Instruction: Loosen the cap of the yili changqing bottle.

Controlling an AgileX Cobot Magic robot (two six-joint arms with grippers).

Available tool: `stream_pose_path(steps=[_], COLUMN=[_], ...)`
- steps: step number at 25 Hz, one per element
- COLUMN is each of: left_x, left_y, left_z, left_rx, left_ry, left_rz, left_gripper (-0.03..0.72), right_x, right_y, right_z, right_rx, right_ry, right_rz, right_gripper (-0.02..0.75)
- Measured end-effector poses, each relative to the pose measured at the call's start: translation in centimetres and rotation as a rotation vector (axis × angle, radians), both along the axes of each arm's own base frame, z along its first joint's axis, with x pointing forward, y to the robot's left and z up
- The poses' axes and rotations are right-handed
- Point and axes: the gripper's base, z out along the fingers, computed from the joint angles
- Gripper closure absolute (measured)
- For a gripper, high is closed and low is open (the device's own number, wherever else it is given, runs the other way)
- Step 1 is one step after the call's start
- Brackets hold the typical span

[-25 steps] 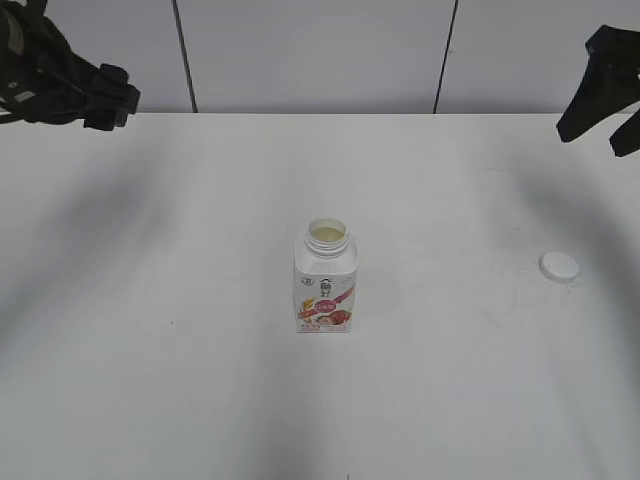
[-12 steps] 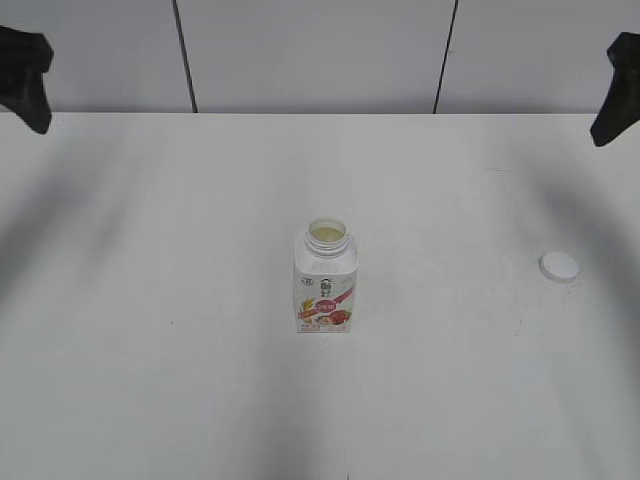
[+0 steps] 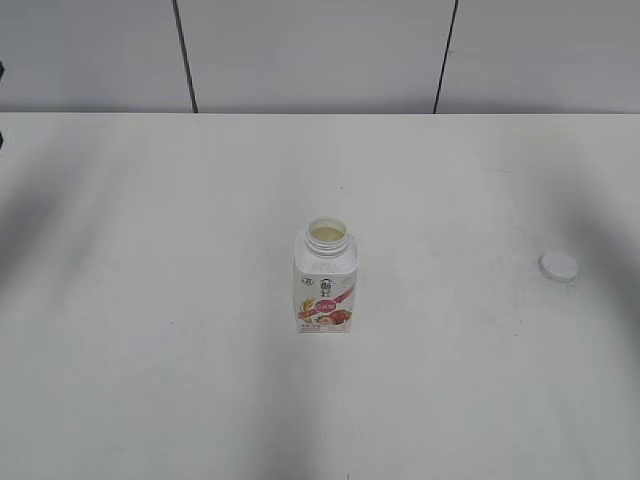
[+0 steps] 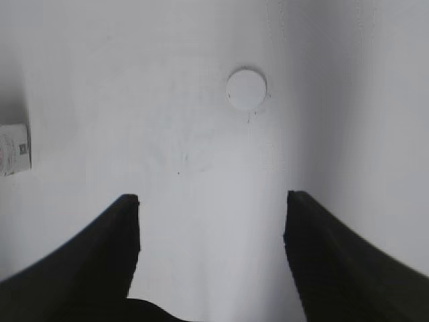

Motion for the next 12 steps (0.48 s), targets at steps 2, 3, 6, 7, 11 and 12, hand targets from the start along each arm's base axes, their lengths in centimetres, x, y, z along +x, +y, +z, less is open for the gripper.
stream_pose_path(steps=[2,3,6,7,11,12], left_x=[-1.3,-2.1,-5.6,-6.9,-11.6,-12.9], left_y=[0.0,0.0,0.2,0.3,0.5,0.5], left_z=[0.3,0.3,0.0,-0.2,-0.1,0.1], left_rx=[-0.006,-0.008,-0.009,-0.009,-0.017,-0.022], left_ry=[-0.006,-0.004,0.009,0.013,-0.027,-0.049], left_rz=[0.000,0.001,0.001,0.001,0.002,0.002], left_gripper=[0.115,0.115,0.123,0.124,0.124,0.126], right_x=[-1.8,-2.7,-5.8,-7.0,-11.1,-12.1], right_y=[0.1,0.1,0.2,0.3,0.4,0.4], right_z=[0.1,-0.1,-0.1,-0.2,-0.2,-0.1], right_rx=[0.001,0.002,0.002,0.003,0.000,0.000], right_ry=[0.003,0.011,0.008,0.004,-0.032,-0.049], right_rz=[-0.008,-0.011,-0.014,-0.015,-0.015,-0.015], right_gripper=[0.205,0.205,0.205,0.205,0.205,0.205])
